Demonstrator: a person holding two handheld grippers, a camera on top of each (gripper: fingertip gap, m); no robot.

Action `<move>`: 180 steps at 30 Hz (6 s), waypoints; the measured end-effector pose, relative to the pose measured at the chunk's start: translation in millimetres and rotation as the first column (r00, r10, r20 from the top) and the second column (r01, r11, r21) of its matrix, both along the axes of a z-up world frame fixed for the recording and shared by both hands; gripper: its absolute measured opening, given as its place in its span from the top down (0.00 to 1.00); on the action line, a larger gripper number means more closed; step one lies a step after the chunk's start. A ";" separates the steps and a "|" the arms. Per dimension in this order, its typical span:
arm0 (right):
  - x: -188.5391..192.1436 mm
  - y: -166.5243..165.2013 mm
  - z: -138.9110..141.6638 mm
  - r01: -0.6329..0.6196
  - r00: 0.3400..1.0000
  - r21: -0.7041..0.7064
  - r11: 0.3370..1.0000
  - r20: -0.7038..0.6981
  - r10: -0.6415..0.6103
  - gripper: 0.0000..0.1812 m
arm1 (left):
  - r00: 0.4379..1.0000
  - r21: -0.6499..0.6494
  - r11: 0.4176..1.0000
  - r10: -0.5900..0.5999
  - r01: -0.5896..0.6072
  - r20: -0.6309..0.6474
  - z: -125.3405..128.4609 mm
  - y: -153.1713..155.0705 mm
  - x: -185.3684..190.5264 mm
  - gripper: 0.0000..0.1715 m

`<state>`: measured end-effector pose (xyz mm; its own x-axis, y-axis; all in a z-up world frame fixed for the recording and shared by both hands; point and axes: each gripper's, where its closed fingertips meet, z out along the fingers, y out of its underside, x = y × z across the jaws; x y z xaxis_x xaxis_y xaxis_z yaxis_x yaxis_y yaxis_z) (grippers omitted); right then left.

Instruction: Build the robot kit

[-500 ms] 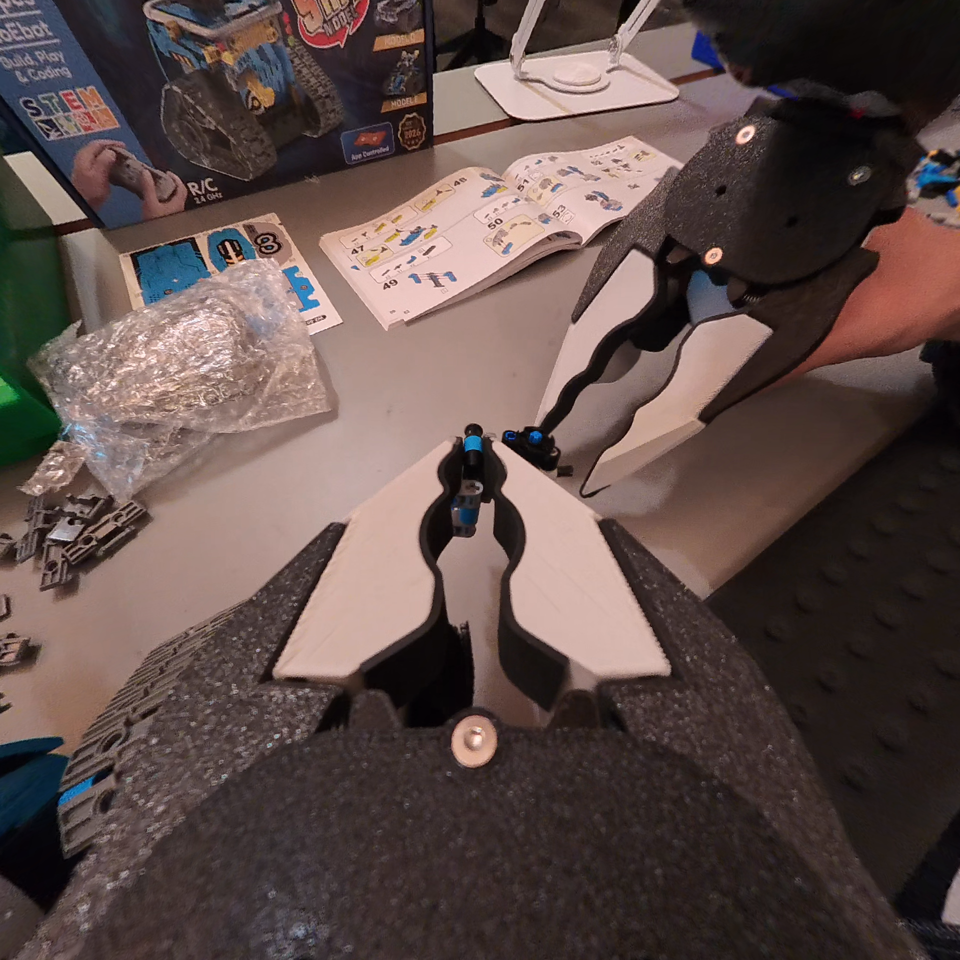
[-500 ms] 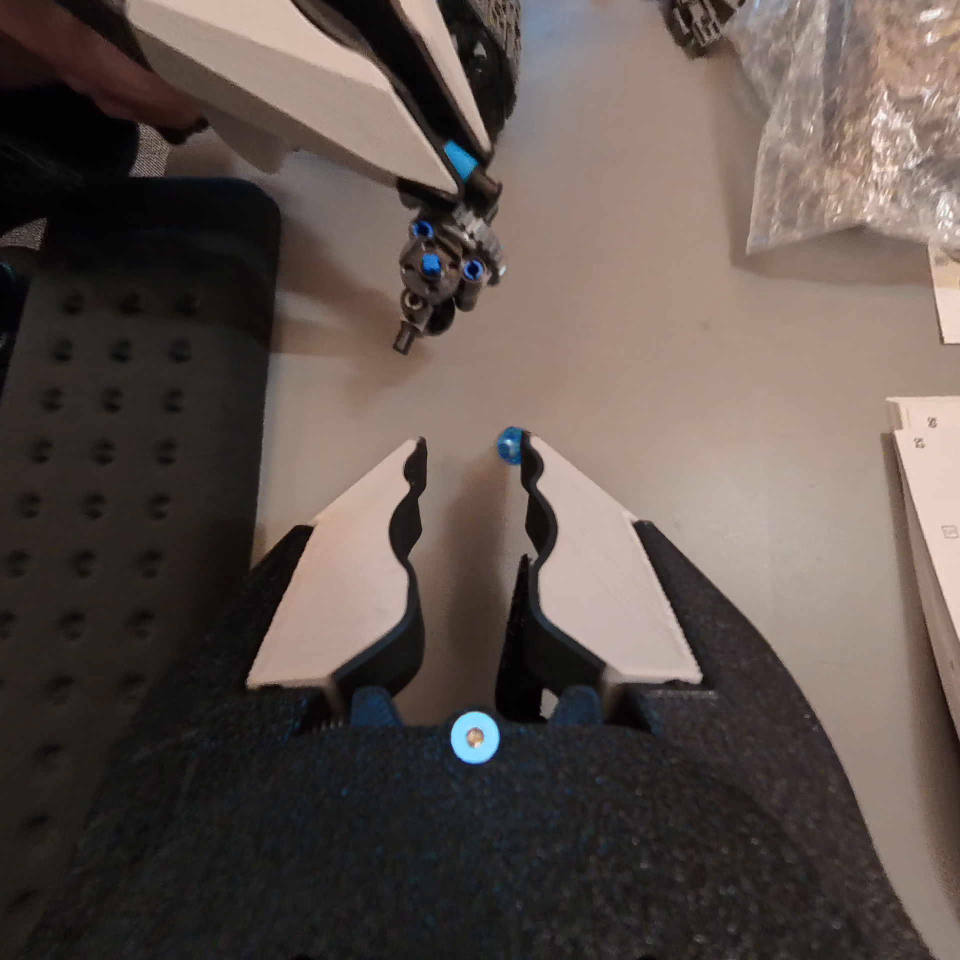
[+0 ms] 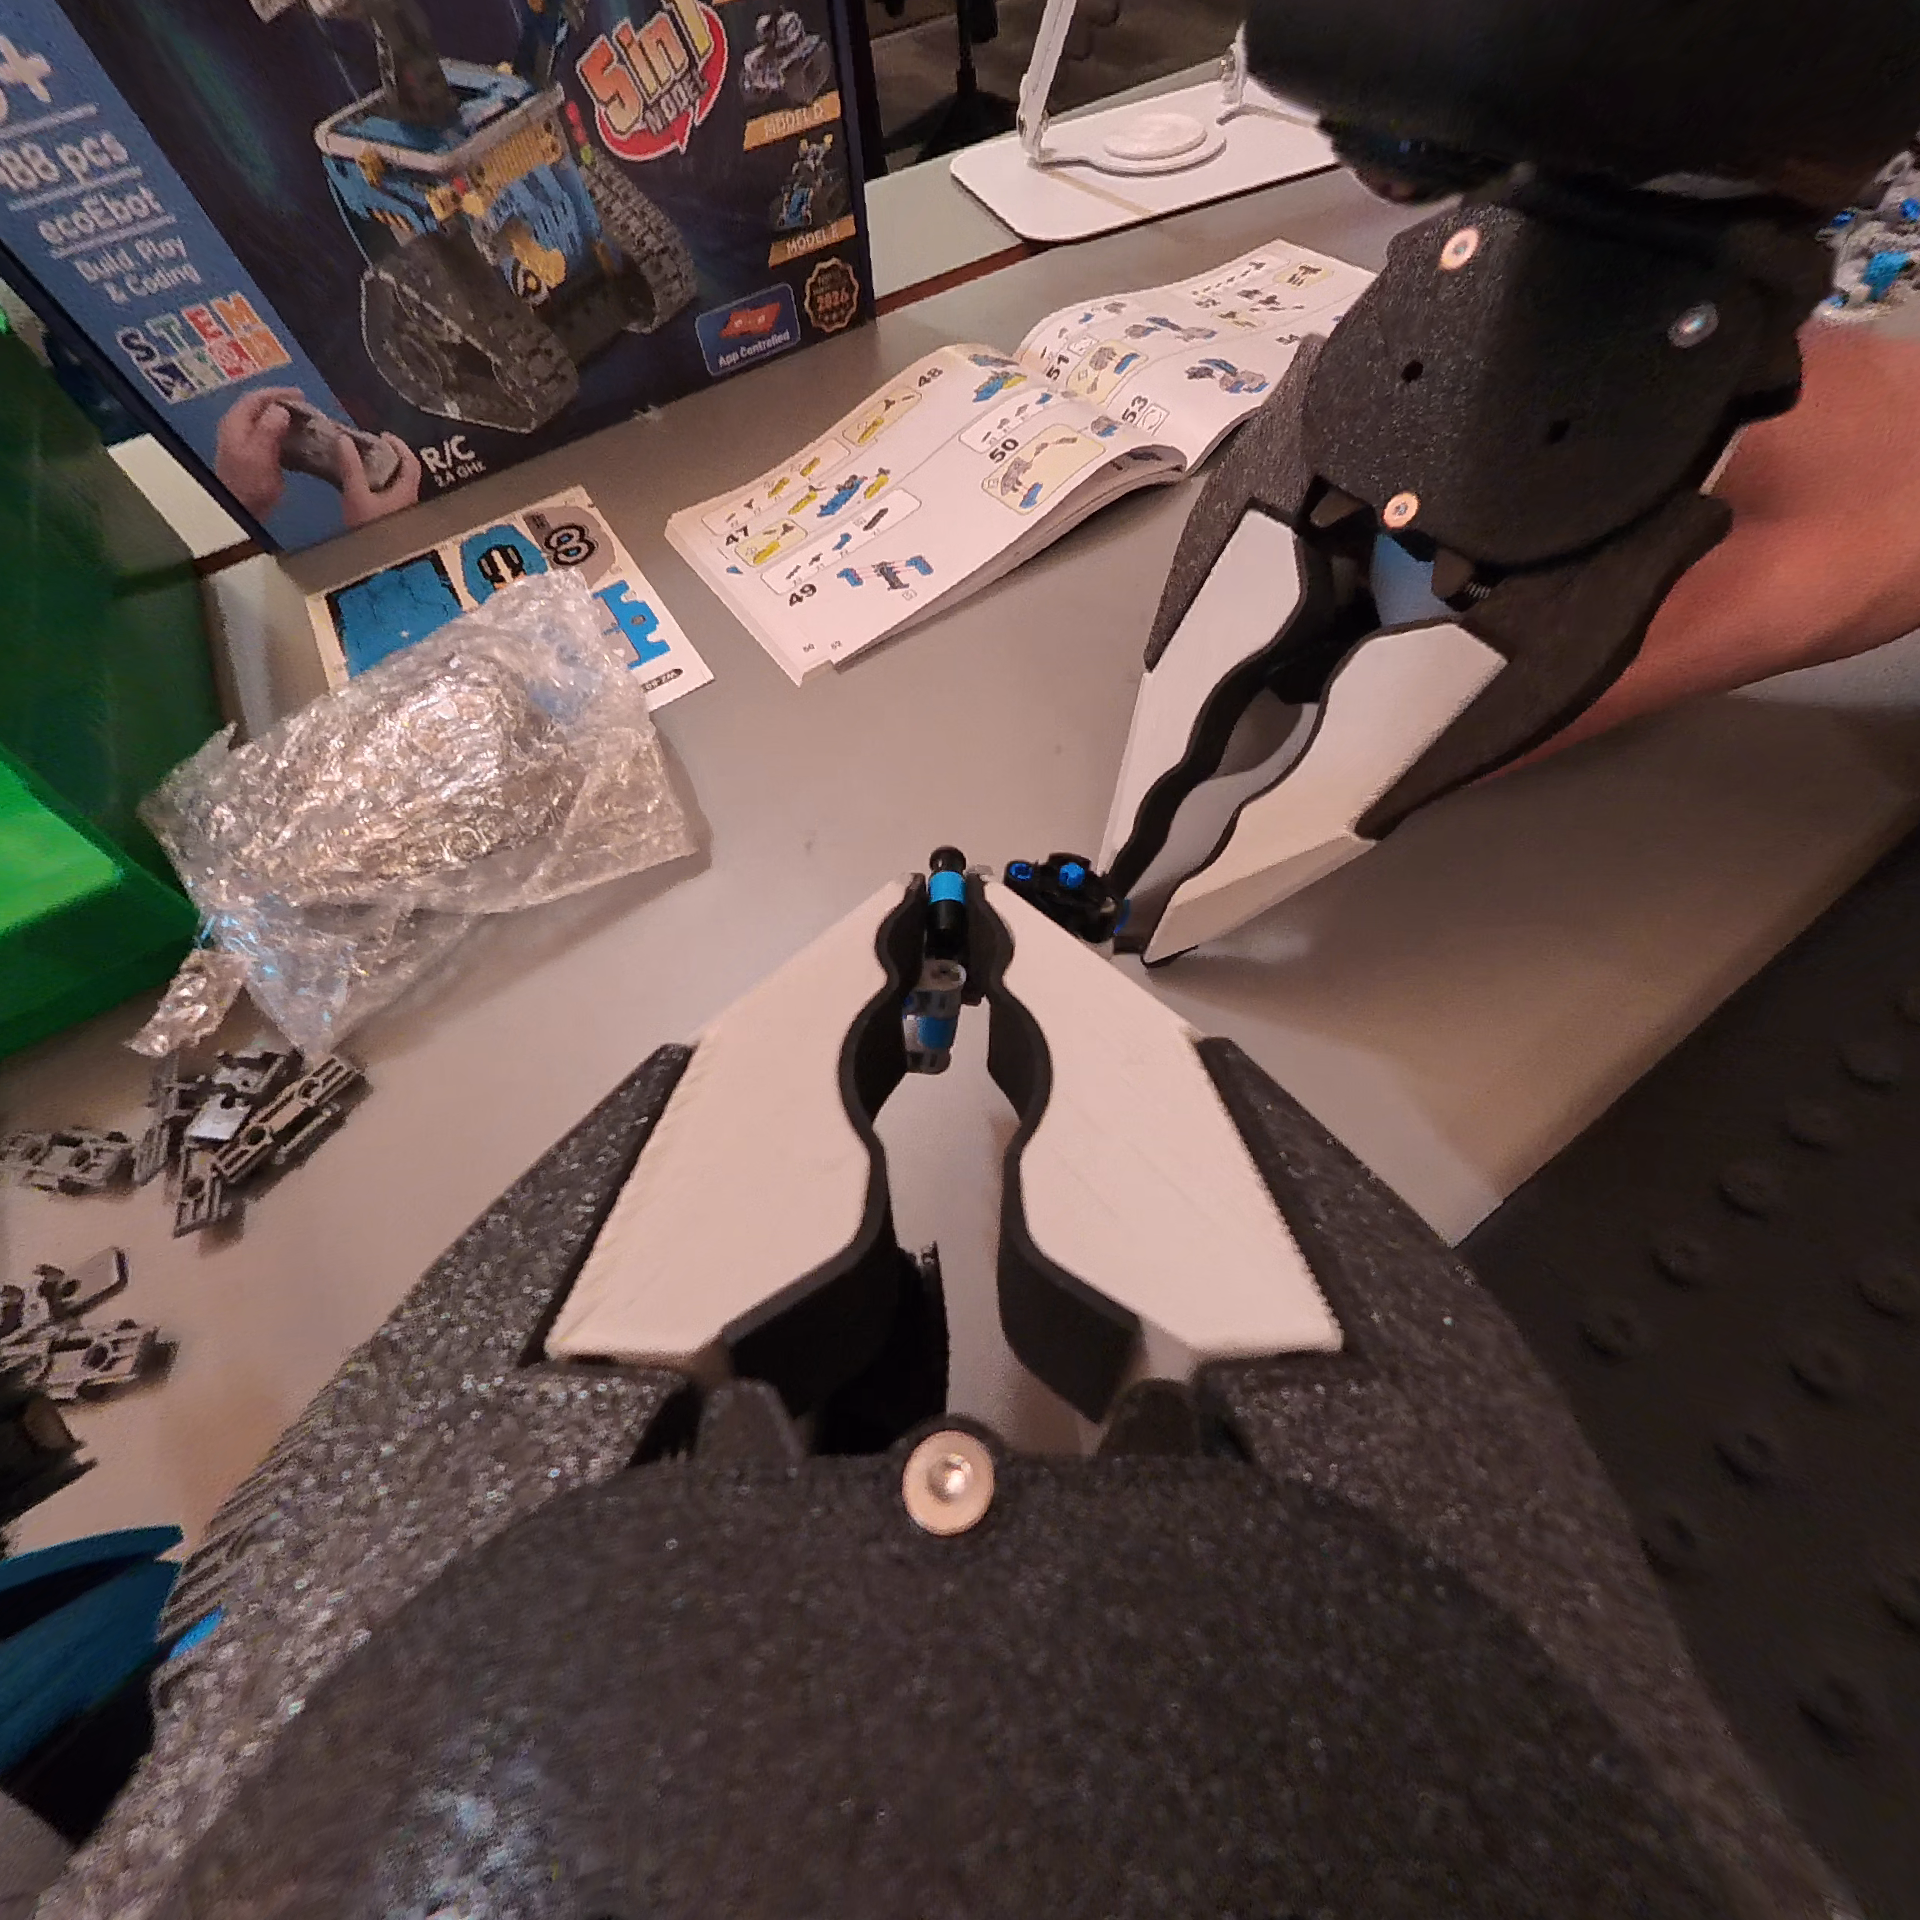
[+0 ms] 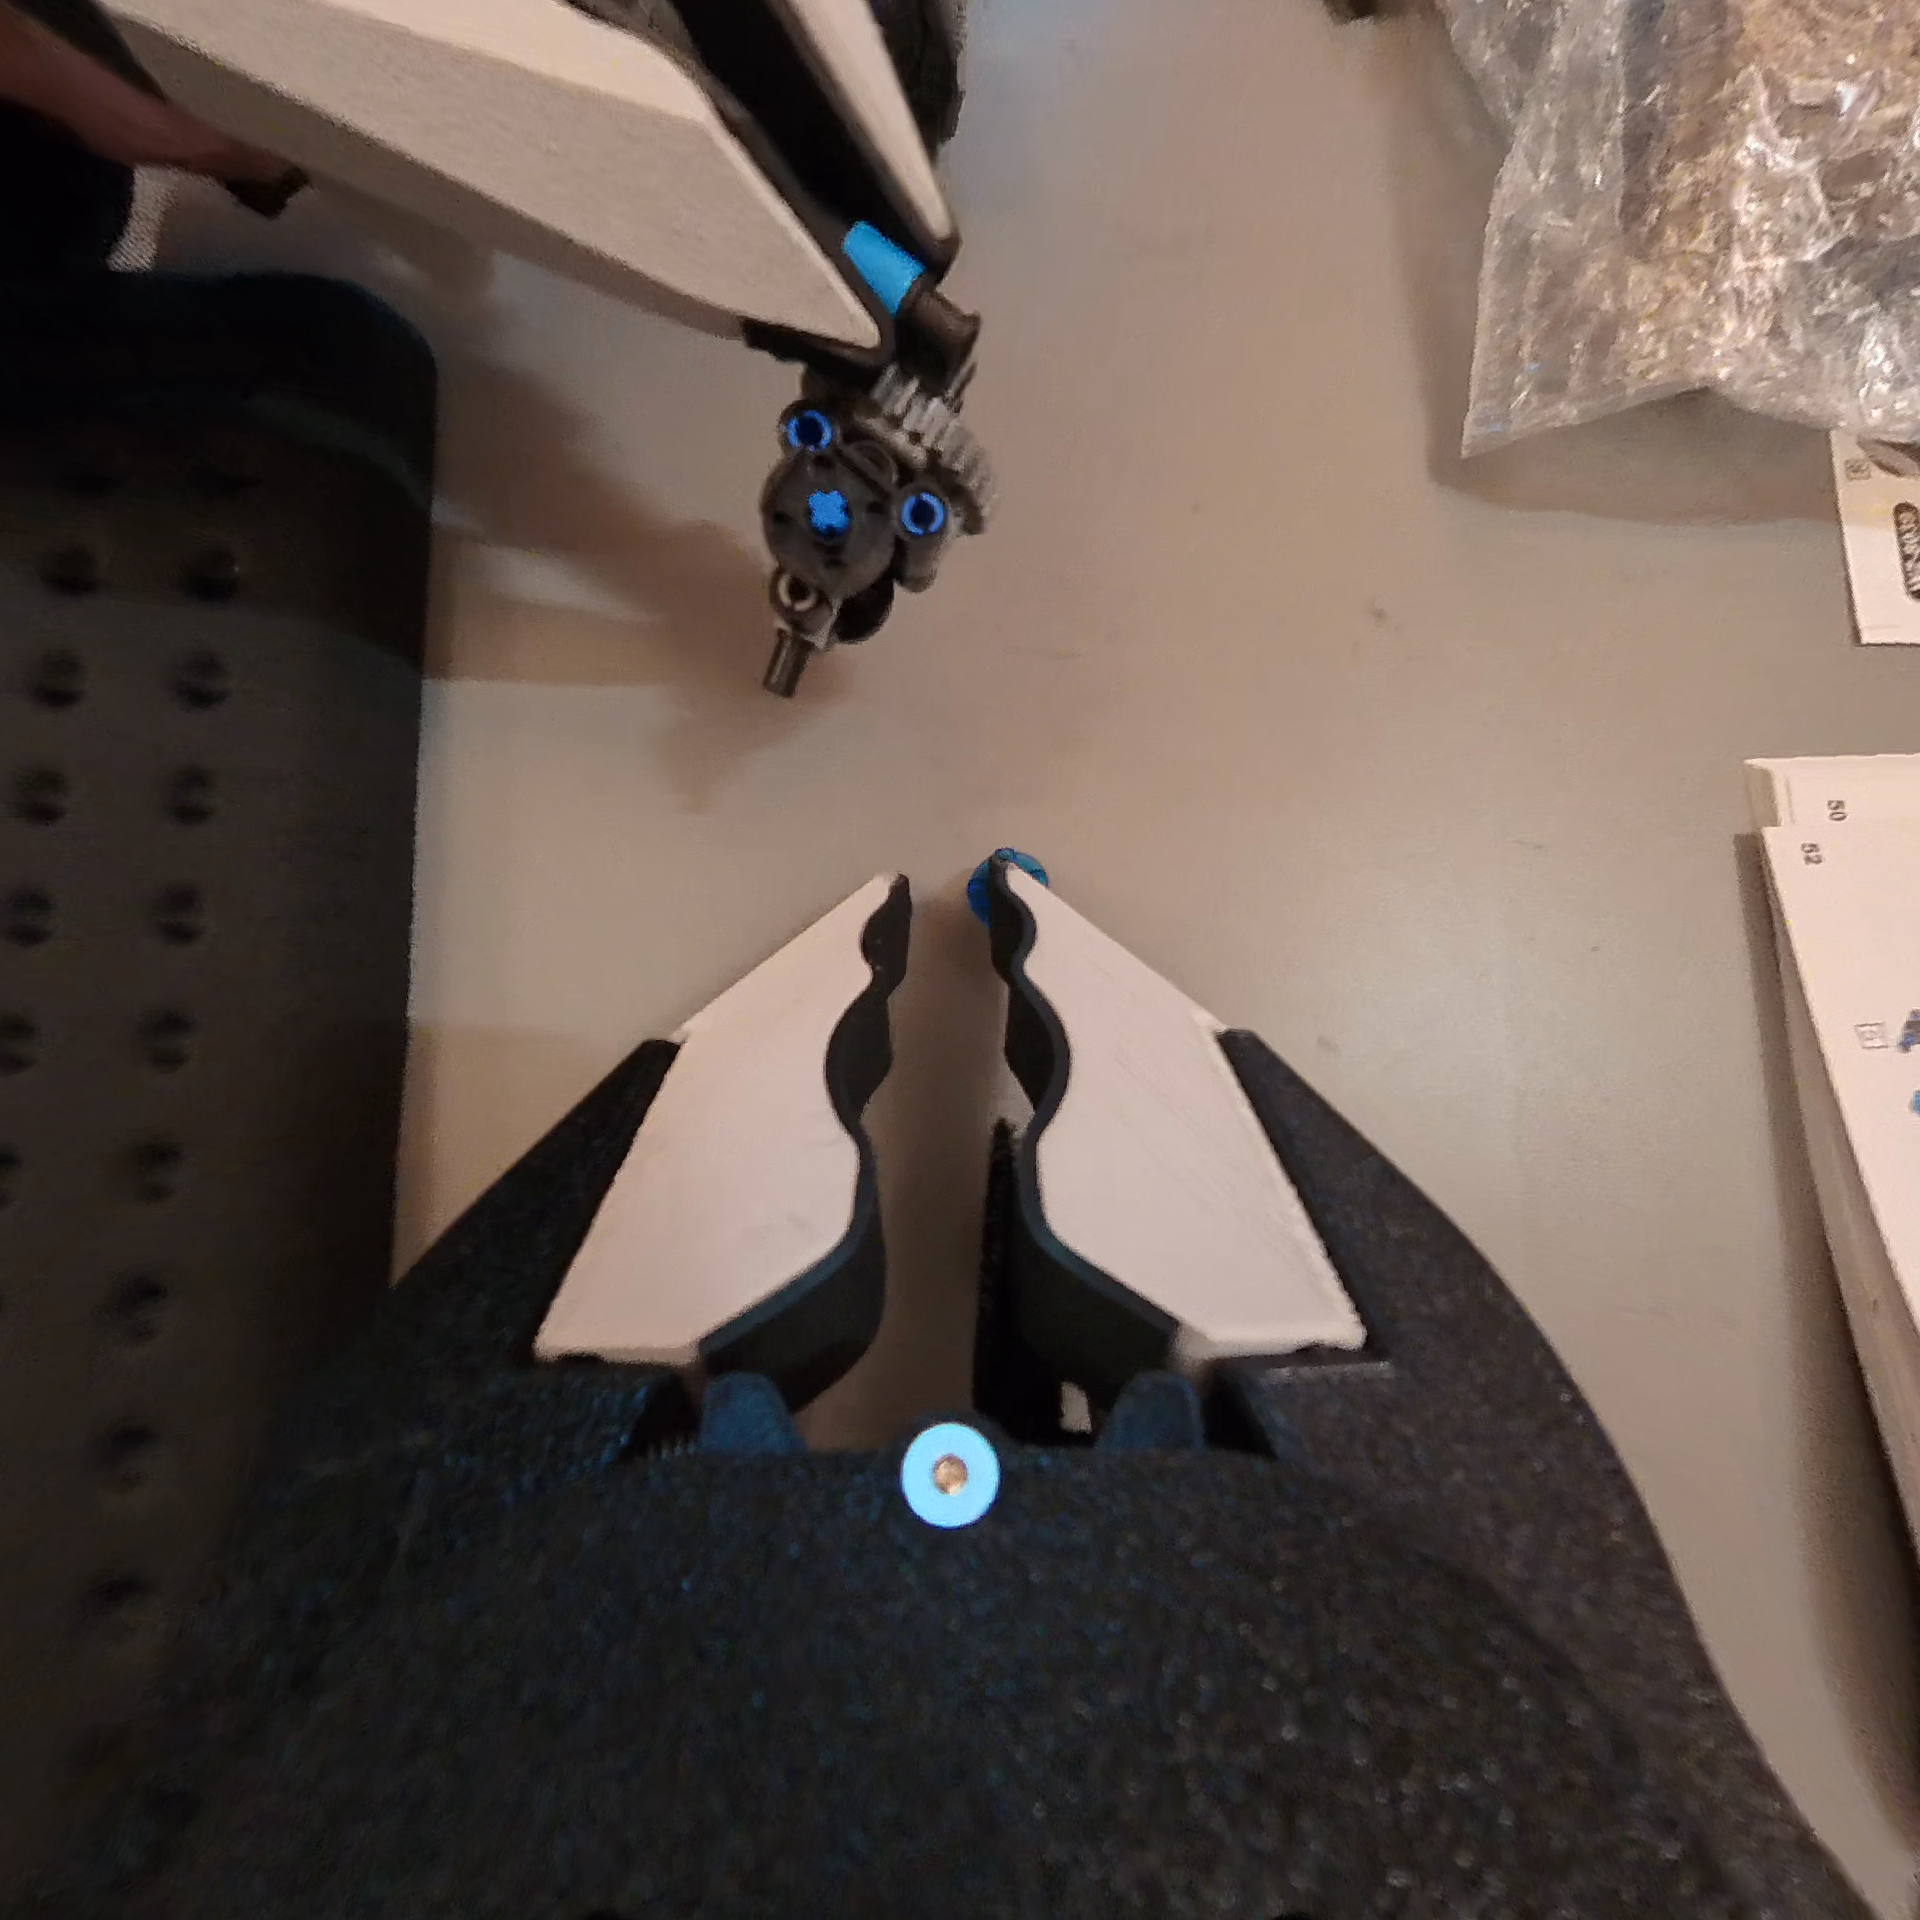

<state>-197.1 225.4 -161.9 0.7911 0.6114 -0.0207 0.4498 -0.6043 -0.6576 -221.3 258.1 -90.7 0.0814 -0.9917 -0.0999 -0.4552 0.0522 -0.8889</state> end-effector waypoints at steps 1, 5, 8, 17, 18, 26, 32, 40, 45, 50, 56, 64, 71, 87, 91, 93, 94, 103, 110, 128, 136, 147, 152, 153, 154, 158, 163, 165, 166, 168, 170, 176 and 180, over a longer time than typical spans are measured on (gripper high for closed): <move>0.8 -0.9 0.0 -0.008 0.999 0.008 1.000 0.038 0.008 0.92 | 1.000 0.014 1.000 -0.005 0.005 0.003 0.7 -0.9 0.6 0.96; 4.3 -5.6 10.1 -0.058 0.979 0.086 0.995 0.202 0.039 0.88 | 1.000 0.071 0.997 -0.021 0.019 0.016 5.1 -3.4 1.1 0.96; 9.3 -5.0 11.9 -0.063 0.964 0.101 0.993 0.265 0.034 0.87 | 0.999 0.067 0.998 -0.021 0.020 0.024 7.7 -3.4 0.9 0.96; 6.8 -4.7 -1.0 -0.056 0.982 0.013 0.998 0.183 0.053 0.90 | 0.999 0.058 0.997 -0.043 0.041 0.032 8.2 -6.3 0.8 0.96; 6.9 -4.4 -1.3 -0.049 0.989 -0.004 0.999 0.143 0.049 0.90 | 0.999 0.060 0.997 -0.044 0.042 0.032 8.2 -6.6 0.9 0.96; 10.5 0.5 -2.0 -0.018 1.000 -0.082 0.996 0.015 0.019 0.94 | 0.998 0.052 0.998 -0.046 0.044 0.036 8.1 -7.4 1.7 0.96; 5.1 -0.6 20.9 -0.002 0.989 -0.055 0.998 -0.149 -0.006 0.98 | 0.997 0.097 0.995 -0.001 -0.006 0.075 10.1 -0.1 3.6 0.96; -16.5 -18.3 101.2 -0.076 0.523 -0.243 0.967 -0.836 -0.169 0.97 | 0.985 0.213 0.975 0.018 -0.056 0.173 19.7 -10.6 18.1 0.96; -11.6 -10.1 105.8 -0.030 0.501 -0.235 0.971 -0.844 -0.189 0.98 | 0.981 0.166 0.986 -0.009 -0.024 0.192 23.0 -20.3 22.3 0.96; -11.3 -12.7 91.3 -0.019 0.564 -0.281 0.959 -0.795 -0.222 0.97 | 0.982 0.149 0.989 -0.007 -0.021 0.188 21.6 -20.8 23.0 0.96; -10.1 -13.9 89.0 -0.014 0.594 -0.287 0.958 -0.773 -0.223 0.97 | 0.984 0.140 0.990 -0.017 -0.009 0.178 19.5 -22.1 23.7 0.96; -3.7 -12.4 89.5 0.025 0.618 -0.283 0.959 -0.750 -0.237 0.97 | 0.984 0.146 0.989 -0.016 -0.010 0.177 19.2 -22.3 24.3 0.96; -5.2 -13.6 83.1 0.018 0.646 -0.301 0.953 -0.724 -0.241 0.97 | 0.985 0.143 0.990 -0.027 0.003 0.168 17.3 -23.9 24.7 0.96; 3.3 0.0 81.5 0.143 0.870 -0.030 0.989 -0.473 -0.140 0.96 | 0.985 0.052 0.999 0.006 -0.015 0.174 15.7 -17.6 25.4 0.96; 4.1 1.4 87.4 0.155 0.866 -0.013 0.988 -0.480 -0.142 0.96 | 0.978 0.007 1.000 0.009 -0.010 0.207 20.1 -16.7 24.5 0.96; 4.0 1.1 89.6 0.154 0.862 -0.008 0.988 -0.488 -0.138 0.95 | 0.976 -0.019 1.000 0.005 -0.001 0.220 21.6 -17.1 24.2 0.96; 4.2 1.1 90.2 0.154 0.861 -0.006 0.988 -0.489 -0.138 0.95 | 0.975 -0.028 1.000 0.004 0.002 0.223 22.0 -17.0 24.1 0.96; 10.0 4.7 102.5 0.176 0.873 0.098 0.980 -0.475 -0.109 0.90 | 0.971 -0.090 0.996 0.000 0.022 0.240 23.9 -16.4 23.2 0.96; -3.3 -16.9 154.5 -0.025 0.986 0.577 0.817 -0.123 0.117 0.49 | 0.983 -0.265 0.964 0.040 0.008 0.177 33.5 -11.5 14.5 0.96; -40.9 -22.4 134.1 -0.413 0.773 0.580 0.702 0.631 -0.067 0.77 | 0.997 -0.455 0.891 0.022 0.013 0.072 67.7 -38.1 -4.2 0.96; -38.9 -23.2 125.3 -0.428 0.744 0.548 0.719 0.665 -0.064 0.67 | 0.998 -0.469 0.883 0.030 0.002 0.062 64.1 -35.7 -4.2 0.96; -35.7 -23.0 125.0 -0.469 0.693 0.554 0.688 0.714 -0.103 0.75 | 0.995 -0.531 0.846 -0.005 0.055 0.095 68.1 -43.6 -3.1 0.96; -35.8 -23.0 125.9 -0.443 0.699 0.535 0.719 0.709 -0.097 0.76 | 0.995 -0.532 0.844 -0.011 0.062 0.099 68.9 -43.5 -3.8 0.96; -35.7 -22.8 126.2 -0.442 0.696 0.537 0.719 0.710 -0.102 0.76 | 0.995 -0.531 0.845 -0.011 0.061 0.097 68.9 -43.4 -4.1 0.96; -35.9 -23.0 124.6 -0.434 0.702 0.531 0.727 0.706 -0.097 0.76 | 0.996 -0.524 0.850 -0.015 0.059 0.088 67.4 -43.6 -4.4 0.96; -35.5 -24.7 121.4 -0.424 0.711 0.510 0.748 0.700 -0.074 0.76 | 0.997 -0.507 0.860 -0.029 0.062 0.074 63.7 -45.3 -3.2 0.96; -34.5 -26.4 122.0 -0.415 0.734 0.518 0.748 0.676 -0.061 0.76 | 0.995 -0.490 0.868 -0.044 0.081 0.086 64.2 -46.8 -1.2 0.96; -35.3 -25.6 123.1 -0.412 0.752 0.529 0.742 0.657 -0.051 0.76 | 0.995 -0.489 0.869 -0.039 0.078 0.090 65.3 -45.8 -1.6 0.96; -35.9 -25.7 122.9 -0.410 0.760 0.530 0.743 0.649 -0.044 0.76 | 0.995 -0.493 0.866 -0.042 0.080 0.088 65.2 -46.2 -1.8 0.96; -38.8 -27.8 124.9 -0.402 0.786 0.550 0.732 0.618 -0.033 0.76 | 0.994 -0.513 0.853 -0.048 0.093 0.099 67.5 -47.4 -2.8 0.96; -41.7 -30.3 125.7 -0.387 0.814 0.559 0.733 0.581 -0.014 0.76 | 0.993 -0.525 0.845 -0.062 0.104 0.097 67.2 -48.2 -4.5 0.96; -42.8 -36.1 131.7 -0.396 0.818 0.546 0.738 0.574 0.014 0.66 | 0.994 -0.569 0.816 -0.057 0.103 0.098 64.3 -42.3 -9.2 0.96; -44.0 -33.8 126.8 -0.426 0.778 0.511 0.747 0.628 0.015 0.67 | 0.990 -0.602 0.787 -0.081 0.137 0.119 68.4 -46.8 -10.6 0.96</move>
<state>-241.1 191.6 -35.0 0.3645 0.4821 0.7967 0.9110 -0.0072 -0.4124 -231.8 211.4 -22.3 -0.0508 -0.8480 0.5275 -0.4032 -0.4658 -0.7877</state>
